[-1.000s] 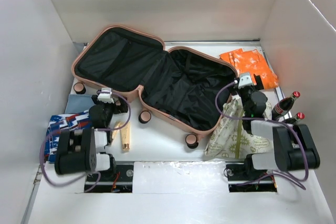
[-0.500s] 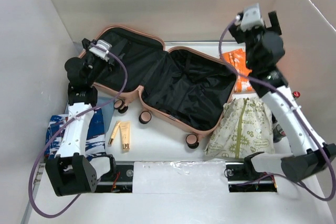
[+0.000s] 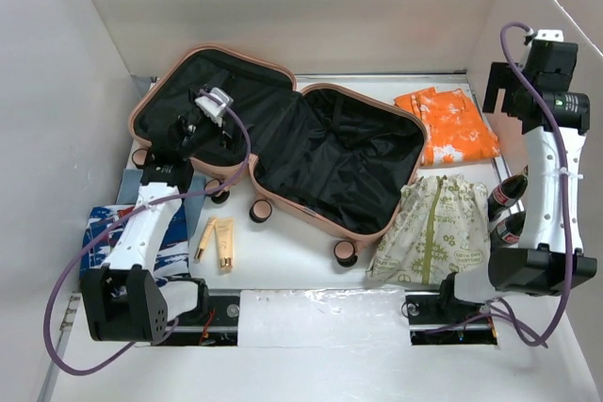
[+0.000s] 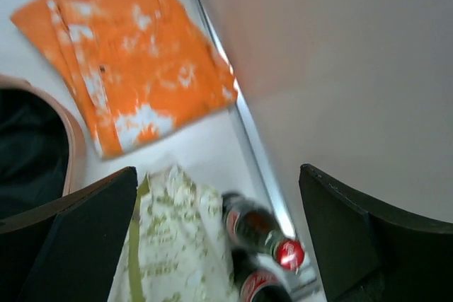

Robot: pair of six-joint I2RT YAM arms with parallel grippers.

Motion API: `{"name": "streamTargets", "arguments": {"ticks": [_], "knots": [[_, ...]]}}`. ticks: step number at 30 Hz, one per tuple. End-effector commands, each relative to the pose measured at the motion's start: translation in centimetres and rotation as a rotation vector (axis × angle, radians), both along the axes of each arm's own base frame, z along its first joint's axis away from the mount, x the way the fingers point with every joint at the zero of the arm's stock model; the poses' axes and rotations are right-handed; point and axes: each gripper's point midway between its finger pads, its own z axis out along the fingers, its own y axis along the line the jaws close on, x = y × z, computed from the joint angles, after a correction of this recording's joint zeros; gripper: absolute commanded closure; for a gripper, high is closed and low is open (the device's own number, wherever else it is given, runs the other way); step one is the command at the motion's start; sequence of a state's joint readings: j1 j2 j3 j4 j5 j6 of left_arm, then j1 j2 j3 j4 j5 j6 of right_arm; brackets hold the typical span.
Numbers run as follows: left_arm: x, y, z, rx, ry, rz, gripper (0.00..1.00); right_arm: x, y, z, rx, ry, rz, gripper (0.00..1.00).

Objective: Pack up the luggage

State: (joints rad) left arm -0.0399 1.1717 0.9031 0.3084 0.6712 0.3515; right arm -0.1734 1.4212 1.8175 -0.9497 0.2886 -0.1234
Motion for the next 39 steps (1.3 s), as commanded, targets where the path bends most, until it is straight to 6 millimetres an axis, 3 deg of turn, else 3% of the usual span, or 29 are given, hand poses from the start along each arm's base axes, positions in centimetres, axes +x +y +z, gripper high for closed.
{"name": "streamTargets", "arguments": {"ticks": [1, 2, 7, 9, 10, 11, 19, 22, 24, 32, 35, 39], "knots": [[0.5, 0.1, 0.0, 0.004, -0.029, 0.017, 0.00, -4.9, -0.7, 1.0, 0.079, 0.004, -0.151, 0.00], [0.6, 0.0, -0.8, -0.006, 0.001, 0.009, 0.00, -6.1, -1.5, 0.7, 0.065, 0.017, -0.206, 0.00], [0.4, -1.0, -1.5, -0.054, 0.044, -0.025, 0.00, -12.1, -3.9, -1.2, 0.062, 0.028, -0.425, 0.00], [0.4, -1.1, -2.0, -0.069, 0.084, -0.022, 0.00, -13.1, -4.5, -2.0, 0.074, 0.031, -0.480, 0.00], [0.5, -1.1, -1.3, -0.070, 0.076, -0.022, 0.00, -13.1, -4.7, -2.6, 0.084, 0.033, -0.497, 0.00], [0.2, -1.1, -2.0, -0.068, 0.113, -0.021, 0.00, -13.6, -4.8, -3.6, 0.093, 0.038, -0.517, 0.00], [-0.5, -2.2, -1.4, -0.032, 0.126, -0.030, 0.00, -14.0, -5.6, -9.3, 0.122, 0.136, -0.582, 0.00], [-0.6, -2.7, -1.3, -0.012, 0.124, -0.032, 0.00, -13.7, -6.3, -9.7, 0.096, 0.108, -0.606, 0.00], [-0.8, -3.4, -1.0, 0.001, 0.113, -0.044, 0.00, -12.4, -6.3, -9.5, 0.093, 0.070, -0.550, 0.02], [-0.3, -3.1, -0.6, 0.031, 0.084, -0.007, 0.00, -10.7, -6.2, -11.6, 0.101, 0.124, -0.473, 0.04], [-0.1, -2.9, -0.6, 0.040, 0.079, 0.002, 0.00, -9.2, -5.8, -12.4, 0.122, 0.102, -0.404, 0.10], [0.0, -2.7, -0.7, 0.043, 0.078, 0.021, 0.00, -8.4, -5.7, -11.6, 0.123, 0.042, -0.386, 0.18]]}}
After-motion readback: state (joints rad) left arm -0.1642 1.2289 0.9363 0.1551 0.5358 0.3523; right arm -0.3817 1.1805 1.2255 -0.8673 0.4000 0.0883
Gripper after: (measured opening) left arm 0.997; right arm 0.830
